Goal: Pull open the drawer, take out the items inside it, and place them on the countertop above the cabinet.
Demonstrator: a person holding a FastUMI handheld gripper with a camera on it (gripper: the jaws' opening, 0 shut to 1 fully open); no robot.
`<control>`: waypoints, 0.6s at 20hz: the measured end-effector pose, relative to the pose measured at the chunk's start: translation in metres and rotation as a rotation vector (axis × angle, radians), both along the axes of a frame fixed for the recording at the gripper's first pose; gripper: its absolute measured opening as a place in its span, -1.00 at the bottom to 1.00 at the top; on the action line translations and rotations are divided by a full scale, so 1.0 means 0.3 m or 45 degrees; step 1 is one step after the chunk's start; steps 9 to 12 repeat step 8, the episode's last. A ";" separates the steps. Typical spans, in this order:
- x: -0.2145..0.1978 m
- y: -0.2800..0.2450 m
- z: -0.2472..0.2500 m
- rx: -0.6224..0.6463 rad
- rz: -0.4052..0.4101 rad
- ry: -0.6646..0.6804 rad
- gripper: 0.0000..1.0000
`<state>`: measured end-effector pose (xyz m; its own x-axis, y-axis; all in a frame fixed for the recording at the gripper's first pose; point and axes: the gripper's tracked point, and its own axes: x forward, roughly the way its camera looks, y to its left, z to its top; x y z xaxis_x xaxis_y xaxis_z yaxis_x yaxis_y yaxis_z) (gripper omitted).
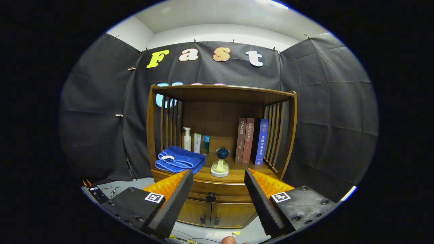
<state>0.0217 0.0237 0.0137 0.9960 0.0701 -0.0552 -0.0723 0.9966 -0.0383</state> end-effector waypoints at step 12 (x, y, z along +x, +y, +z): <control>0.006 0.001 -0.007 -0.019 -0.015 0.006 0.98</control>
